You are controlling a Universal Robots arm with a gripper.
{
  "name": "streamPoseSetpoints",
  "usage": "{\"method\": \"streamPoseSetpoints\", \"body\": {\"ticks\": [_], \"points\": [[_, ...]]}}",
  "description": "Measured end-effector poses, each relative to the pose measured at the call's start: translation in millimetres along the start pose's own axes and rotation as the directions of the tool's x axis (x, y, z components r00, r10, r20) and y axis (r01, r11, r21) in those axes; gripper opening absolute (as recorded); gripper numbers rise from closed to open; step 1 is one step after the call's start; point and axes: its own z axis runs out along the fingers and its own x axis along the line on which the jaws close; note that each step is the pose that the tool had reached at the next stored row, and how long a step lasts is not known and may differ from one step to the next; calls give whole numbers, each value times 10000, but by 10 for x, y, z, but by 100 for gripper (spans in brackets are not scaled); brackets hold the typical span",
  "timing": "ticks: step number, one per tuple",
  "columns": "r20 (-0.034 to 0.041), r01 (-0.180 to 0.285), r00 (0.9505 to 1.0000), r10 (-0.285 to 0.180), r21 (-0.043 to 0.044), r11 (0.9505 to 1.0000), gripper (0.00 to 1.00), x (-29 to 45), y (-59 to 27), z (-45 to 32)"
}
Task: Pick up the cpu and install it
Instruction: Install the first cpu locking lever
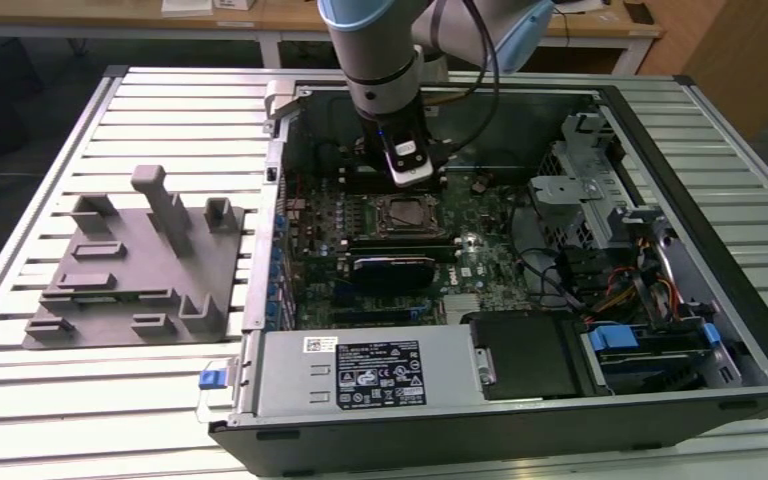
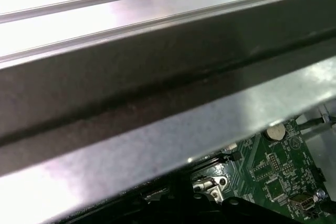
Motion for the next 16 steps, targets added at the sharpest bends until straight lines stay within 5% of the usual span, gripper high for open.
{"method": "streamPoseSetpoints", "body": {"ticks": [9, 16], "points": [[2, 4, 10000, -4, 7, 10000, 11, 10, 20, 14], [42, 33, 10000, -34, 121, 9999, 11, 15, 15, 36]]}}
